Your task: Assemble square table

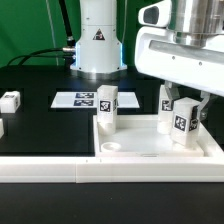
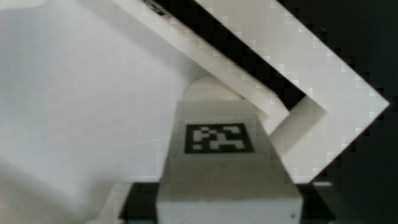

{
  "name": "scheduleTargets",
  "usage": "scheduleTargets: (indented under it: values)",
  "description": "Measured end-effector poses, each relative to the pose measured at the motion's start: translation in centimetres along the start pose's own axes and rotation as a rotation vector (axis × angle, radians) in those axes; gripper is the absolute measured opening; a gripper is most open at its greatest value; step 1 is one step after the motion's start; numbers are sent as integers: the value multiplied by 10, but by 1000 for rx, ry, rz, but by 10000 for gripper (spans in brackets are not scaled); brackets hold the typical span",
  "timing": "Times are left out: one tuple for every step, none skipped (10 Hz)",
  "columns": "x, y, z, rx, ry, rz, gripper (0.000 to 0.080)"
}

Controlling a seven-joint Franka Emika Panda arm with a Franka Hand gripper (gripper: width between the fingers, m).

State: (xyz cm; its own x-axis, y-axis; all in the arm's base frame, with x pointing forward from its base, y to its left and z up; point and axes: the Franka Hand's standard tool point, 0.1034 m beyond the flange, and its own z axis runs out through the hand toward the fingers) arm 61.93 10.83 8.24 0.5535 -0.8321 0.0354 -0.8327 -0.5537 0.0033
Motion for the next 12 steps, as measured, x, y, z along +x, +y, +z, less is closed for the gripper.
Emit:
scheduleTargets:
  values:
    - [-1, 0, 0, 1, -1, 38, 291]
    - [-2, -1, 0, 4, -8, 100, 291]
    - [-2, -1, 0, 4, -8, 90, 292]
    - [-2, -1, 0, 4, -8, 54, 292]
    - [-3, -1, 0, 4, -8, 32, 481]
    - [-5, -2, 0, 5, -8, -13, 611]
    - [-5, -4, -1, 13, -2, -177, 638]
    - [-5, -5, -1, 18, 1, -277, 638]
    - [-4, -5, -1, 18, 2, -357, 647]
    - [-4, -5, -1, 18, 3, -437, 647]
    - [-4, -5, -1, 18, 4, -514, 649]
    - [-4, -5, -1, 18, 5, -615, 649]
